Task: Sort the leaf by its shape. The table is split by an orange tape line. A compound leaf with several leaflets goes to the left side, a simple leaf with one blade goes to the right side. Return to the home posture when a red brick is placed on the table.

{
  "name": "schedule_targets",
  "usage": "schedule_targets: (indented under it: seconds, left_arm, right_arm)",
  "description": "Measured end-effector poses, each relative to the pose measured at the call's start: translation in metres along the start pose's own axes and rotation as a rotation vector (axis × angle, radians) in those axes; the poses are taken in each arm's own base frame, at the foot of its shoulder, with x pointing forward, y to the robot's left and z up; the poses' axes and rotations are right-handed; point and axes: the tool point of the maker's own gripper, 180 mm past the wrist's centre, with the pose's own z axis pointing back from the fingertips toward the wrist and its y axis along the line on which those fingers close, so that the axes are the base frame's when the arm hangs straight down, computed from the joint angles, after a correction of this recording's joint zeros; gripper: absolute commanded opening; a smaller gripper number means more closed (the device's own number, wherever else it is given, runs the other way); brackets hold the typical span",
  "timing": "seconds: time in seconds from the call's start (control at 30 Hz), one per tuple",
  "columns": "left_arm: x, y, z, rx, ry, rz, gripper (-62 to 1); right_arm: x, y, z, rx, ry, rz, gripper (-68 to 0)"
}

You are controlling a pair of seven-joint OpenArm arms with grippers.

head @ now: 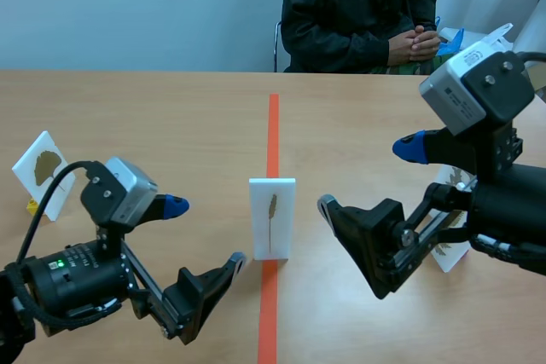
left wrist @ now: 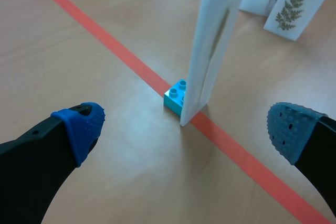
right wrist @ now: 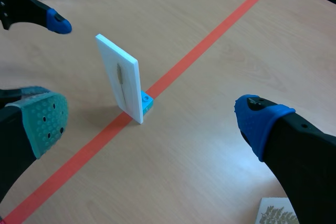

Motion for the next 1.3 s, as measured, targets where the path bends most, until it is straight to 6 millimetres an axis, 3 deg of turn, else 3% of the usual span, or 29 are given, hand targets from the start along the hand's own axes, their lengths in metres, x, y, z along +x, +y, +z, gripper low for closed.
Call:
schedule_targets:
  seconds: [0.4, 0.87, 1.03, 1.07, 1.2, 1.3]
  left_arm:
    - [-0.006, -0.004, -0.036, -0.079, -0.004, -0.057, 1.4]
    - [0.008, -0.024, -0.066, -0.145, -0.059, -0.061, 1.4]
    - [0.011, -0.023, -0.076, -0.135, -0.071, -0.047, 1.4]
    - [0.01, -0.021, -0.076, -0.132, -0.069, -0.047, -1.0]
    - [0.006, -0.02, -0.076, -0.128, -0.058, -0.044, -21.0]
    - [0.006, -0.02, -0.076, -0.127, -0.06, -0.043, -30.7]
  right_arm:
    - [0.0, 0.0, 0.0, 0.0, 0.0, 0.0, 0.4]
    - [0.0, 0.0, 0.0, 0.0, 0.0, 0.0, 0.4]
    - [0.0, 0.0, 0.0, 0.0, 0.0, 0.0, 0.4]
    - [0.0, 0.0, 0.0, 0.0, 0.0, 0.0, 0.4]
    - [0.0, 0.0, 0.0, 0.0, 0.0, 0.0, 0.4]
    - [0.0, 0.0, 0.0, 0.0, 0.0, 0.0, 0.4]
